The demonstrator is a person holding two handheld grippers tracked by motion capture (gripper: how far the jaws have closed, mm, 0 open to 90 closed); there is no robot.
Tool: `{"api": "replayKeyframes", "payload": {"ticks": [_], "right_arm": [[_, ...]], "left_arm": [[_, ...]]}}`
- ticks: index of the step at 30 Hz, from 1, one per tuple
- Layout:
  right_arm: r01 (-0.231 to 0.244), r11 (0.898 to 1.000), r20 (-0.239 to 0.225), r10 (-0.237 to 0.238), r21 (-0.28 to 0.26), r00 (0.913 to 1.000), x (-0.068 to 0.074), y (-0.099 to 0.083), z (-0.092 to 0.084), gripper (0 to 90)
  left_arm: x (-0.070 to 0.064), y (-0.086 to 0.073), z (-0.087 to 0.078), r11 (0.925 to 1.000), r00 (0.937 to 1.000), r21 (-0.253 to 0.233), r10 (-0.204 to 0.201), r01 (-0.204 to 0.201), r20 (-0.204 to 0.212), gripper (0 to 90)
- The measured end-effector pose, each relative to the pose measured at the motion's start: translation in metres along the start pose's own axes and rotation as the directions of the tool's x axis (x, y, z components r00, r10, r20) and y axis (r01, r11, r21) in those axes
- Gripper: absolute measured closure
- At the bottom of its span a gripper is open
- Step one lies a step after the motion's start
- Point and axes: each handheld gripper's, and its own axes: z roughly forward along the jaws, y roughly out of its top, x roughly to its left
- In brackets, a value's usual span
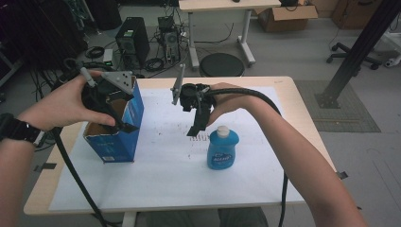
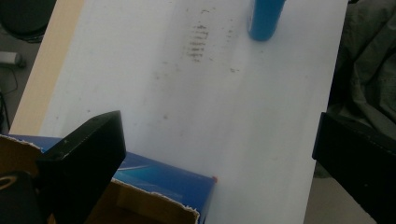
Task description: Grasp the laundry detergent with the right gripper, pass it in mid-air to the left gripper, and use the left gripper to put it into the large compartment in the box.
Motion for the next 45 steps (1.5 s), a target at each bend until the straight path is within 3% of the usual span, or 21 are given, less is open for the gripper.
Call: {"api": "replayKeyframes", "payload": {"ticks": [9, 23, 39, 45], "right_arm": [[0.018, 1.000, 0.007, -0.018, -0.018, 0.9998, 0.004, -0.001, -0.006, 7.0], [0.012, 0.991, 0.056, -0.005, -0.133, 0.9984, 0.009, -0.020, -0.038, 5.6], [-0.014, 0.958, 0.106, 0.046, -0.285, 0.9933, 0.023, -0.073, -0.065, 4.0], [-0.031, 0.939, 0.115, 0.075, -0.342, 0.9905, 0.027, -0.096, -0.068, 3.5]], "left_arm": [[-0.002, 0.003, 0.000, 1.0000, 1.0000, 0.006, 0.002, -0.002, -0.004, 3.4], [-0.001, 0.006, 0.000, 0.9999, 0.9998, 0.009, -0.009, 0.009, -0.015, 3.5], [0.000, 0.009, 0.002, 0.9998, 0.9998, 0.017, -0.013, 0.013, -0.018, 3.5], [-0.001, 0.012, 0.005, 0.9998, 0.9999, 0.018, -0.007, 0.008, -0.012, 3.5]]}}
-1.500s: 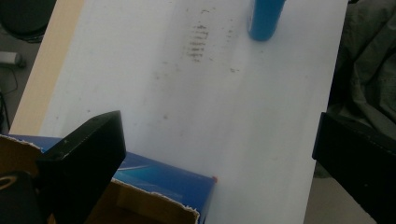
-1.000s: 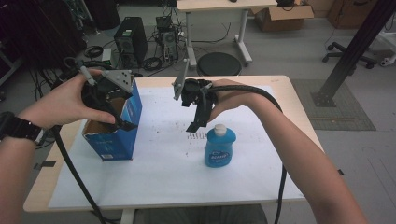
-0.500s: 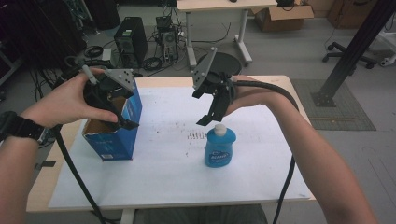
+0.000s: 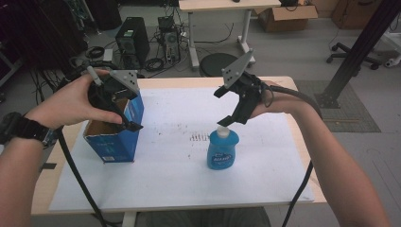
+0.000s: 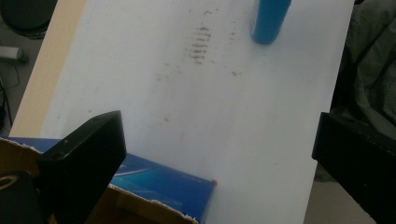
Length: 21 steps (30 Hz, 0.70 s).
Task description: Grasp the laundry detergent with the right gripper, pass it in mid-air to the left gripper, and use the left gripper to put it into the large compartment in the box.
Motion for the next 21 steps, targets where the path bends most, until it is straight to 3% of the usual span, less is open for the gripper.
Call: {"api": "replayKeyframes", "payload": {"ticks": [13, 21], "right_arm": [[-0.050, 0.992, -0.004, 0.050, -0.116, 0.9988, 0.012, -0.051, -0.010, 2.7], [-0.067, 0.984, -0.019, 0.065, -0.165, 0.9977, 0.020, -0.077, -0.003, 2.8]], "left_arm": [[-0.001, 0.005, 0.005, 1.0000, 1.0000, -0.006, -0.001, 0.001, 0.009, 3.5], [-0.003, 0.006, 0.007, 1.0000, 0.9999, -0.007, -0.005, 0.005, 0.014, 3.5]]}}
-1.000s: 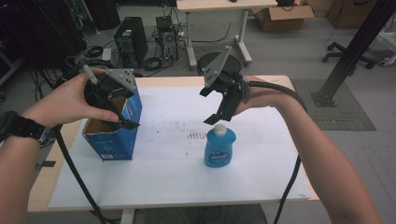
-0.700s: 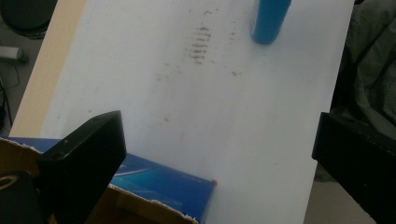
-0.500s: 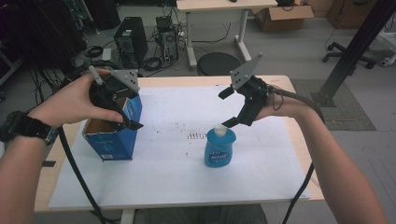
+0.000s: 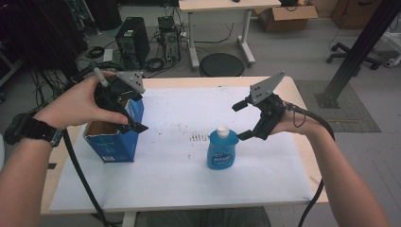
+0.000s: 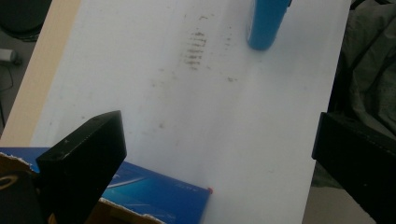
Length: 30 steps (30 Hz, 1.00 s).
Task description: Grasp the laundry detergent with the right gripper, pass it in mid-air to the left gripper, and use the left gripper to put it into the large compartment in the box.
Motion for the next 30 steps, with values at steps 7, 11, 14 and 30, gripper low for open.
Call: {"api": "replayKeyframes", "payload": {"ticks": [7, 11, 14, 30], "right_arm": [[-0.033, 0.999, -0.013, 0.032, -0.043, 0.9994, 0.001, -0.022, 0.006, 2.8], [-0.052, 0.996, -0.021, 0.051, -0.068, 0.9985, 0.002, -0.036, 0.011, 2.7], [-0.065, 0.995, -0.027, 0.063, -0.080, 0.9977, 0.002, -0.045, 0.016, 2.7], [-0.116, 0.984, -0.071, 0.107, -0.136, 0.9918, 0.004, -0.077, 0.042, 3.7]], "left_arm": [[-0.002, 0.000, 0.001, 1.0000, 1.0000, -0.005, -0.003, 0.003, 0.001, 3.5], [-0.002, 0.001, 0.001, 1.0000, 1.0000, -0.004, 0.000, 0.000, 0.005, 3.6], [-0.002, 0.002, 0.002, 1.0000, 1.0000, -0.003, -0.002, 0.002, 0.005, 3.5], [-0.003, 0.003, 0.003, 1.0000, 0.9999, -0.001, 0.001, -0.001, 0.014, 3.6]]}}
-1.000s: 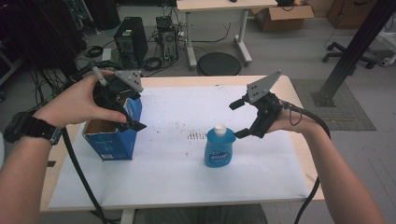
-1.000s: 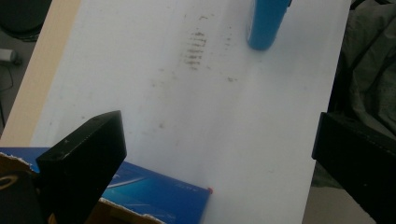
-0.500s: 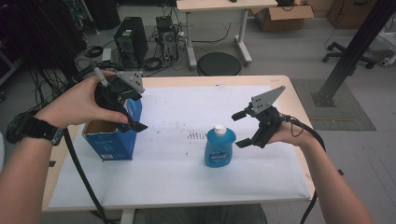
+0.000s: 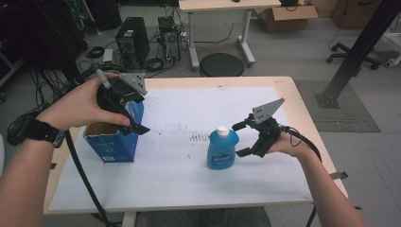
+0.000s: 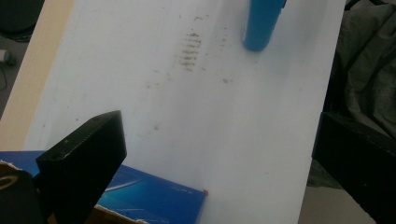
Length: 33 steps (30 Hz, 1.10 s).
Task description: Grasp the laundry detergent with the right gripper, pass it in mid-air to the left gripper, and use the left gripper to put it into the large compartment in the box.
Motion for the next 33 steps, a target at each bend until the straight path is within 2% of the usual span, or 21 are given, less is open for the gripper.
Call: {"api": "replayKeyframes", "payload": {"ticks": [3, 7, 22, 33], "right_arm": [[-0.018, 1.000, -0.005, 0.018, -0.015, 0.9998, -0.002, -0.005, 0.003, 3.9], [-0.017, 1.000, -0.009, 0.016, -0.024, 0.9998, -0.003, -0.009, 0.007, 4.2], [-0.027, 1.000, -0.024, 0.027, -0.014, 0.9994, -0.005, -0.021, 0.031, 5.7], [-0.002, 1.000, -0.018, 0.001, -0.029, 0.9998, -0.003, -0.018, 0.044, 10.5]], "left_arm": [[0.000, 0.001, 0.000, 1.0000, 1.0000, -0.004, 0.001, -0.001, 0.006, 3.6], [0.000, 0.002, 0.001, 1.0000, 1.0000, -0.004, 0.003, -0.003, 0.007, 3.6], [-0.001, 0.000, 0.002, 0.9999, 0.9997, -0.010, 0.010, -0.010, 0.021, 3.7], [-0.001, 0.001, 0.003, 0.9999, 0.9997, -0.008, 0.011, -0.011, 0.022, 3.7]]}}
